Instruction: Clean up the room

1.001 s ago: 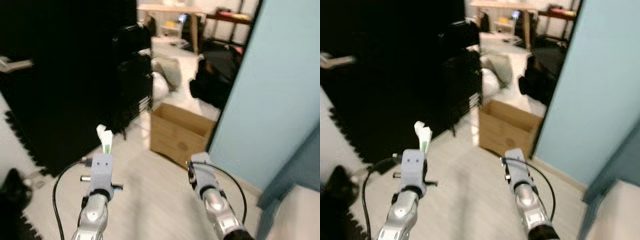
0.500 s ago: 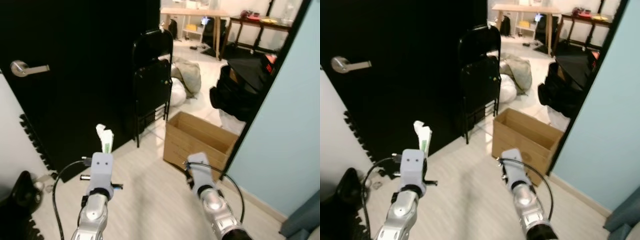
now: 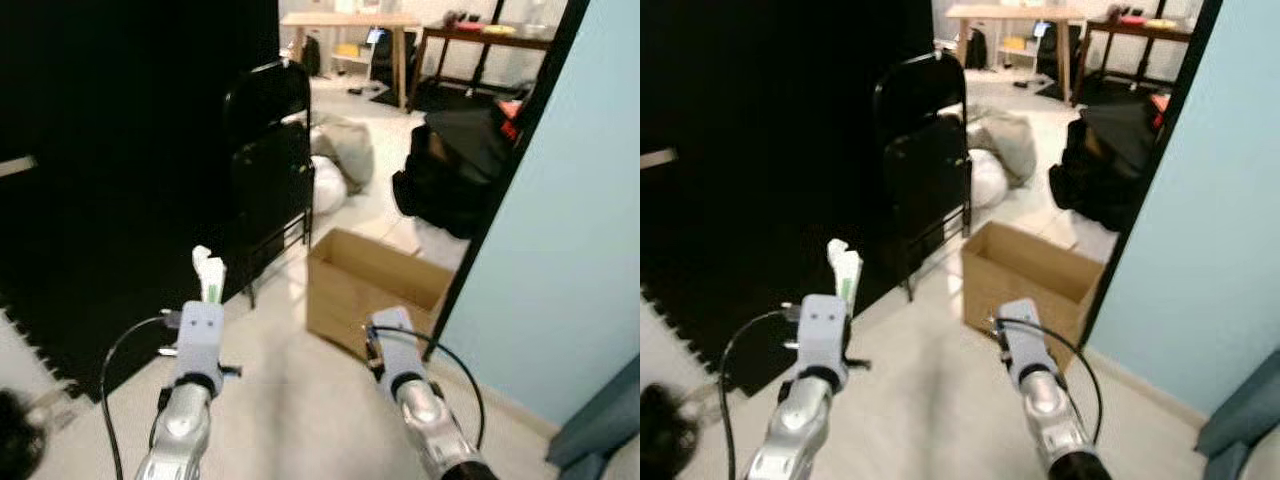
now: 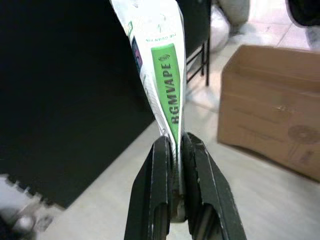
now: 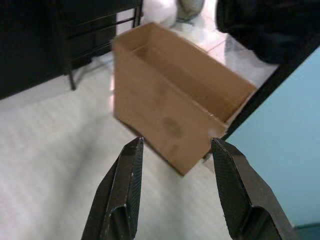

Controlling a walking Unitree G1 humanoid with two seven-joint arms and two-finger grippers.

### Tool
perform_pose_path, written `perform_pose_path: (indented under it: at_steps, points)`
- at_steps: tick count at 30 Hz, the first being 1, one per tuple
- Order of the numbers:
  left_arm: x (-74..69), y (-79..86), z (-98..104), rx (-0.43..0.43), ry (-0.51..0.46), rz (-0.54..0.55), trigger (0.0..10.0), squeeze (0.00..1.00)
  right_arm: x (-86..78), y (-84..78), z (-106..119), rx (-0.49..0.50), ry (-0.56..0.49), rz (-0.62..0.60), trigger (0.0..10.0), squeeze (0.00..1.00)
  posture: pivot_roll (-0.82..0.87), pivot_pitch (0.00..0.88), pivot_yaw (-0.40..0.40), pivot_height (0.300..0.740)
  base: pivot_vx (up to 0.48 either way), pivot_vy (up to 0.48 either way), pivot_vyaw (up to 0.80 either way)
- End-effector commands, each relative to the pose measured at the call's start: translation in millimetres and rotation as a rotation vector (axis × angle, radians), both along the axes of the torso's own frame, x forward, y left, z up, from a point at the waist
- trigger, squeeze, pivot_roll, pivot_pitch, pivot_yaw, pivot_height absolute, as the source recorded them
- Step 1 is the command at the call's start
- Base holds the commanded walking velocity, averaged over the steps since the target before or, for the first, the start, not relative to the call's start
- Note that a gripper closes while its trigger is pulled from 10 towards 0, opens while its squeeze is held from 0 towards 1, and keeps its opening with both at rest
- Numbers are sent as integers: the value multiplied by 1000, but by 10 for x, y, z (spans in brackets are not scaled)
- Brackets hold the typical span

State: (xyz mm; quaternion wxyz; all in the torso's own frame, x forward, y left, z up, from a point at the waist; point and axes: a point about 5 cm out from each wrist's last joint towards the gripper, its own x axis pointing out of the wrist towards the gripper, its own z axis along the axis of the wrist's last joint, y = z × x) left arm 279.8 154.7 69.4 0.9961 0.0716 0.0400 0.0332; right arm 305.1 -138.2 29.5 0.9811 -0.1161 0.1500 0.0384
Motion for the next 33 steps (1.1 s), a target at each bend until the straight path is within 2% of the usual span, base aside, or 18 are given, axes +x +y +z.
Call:
perform_pose_path:
  at_steps: [1, 33]
  points:
    - [-29, 58, -26, 20, 14, 8, 10000, 0, -20, 89, -23, 21, 9, 20, 10000, 0, 103, 8, -15, 734, 326, 0, 0]
    - [-17, 74, -9, 20, 18, -3, 10000, 0, -34, 98, -40, 17, 19, 15, 10000, 0, 104, 17, -13, 734, 327, 0, 0]
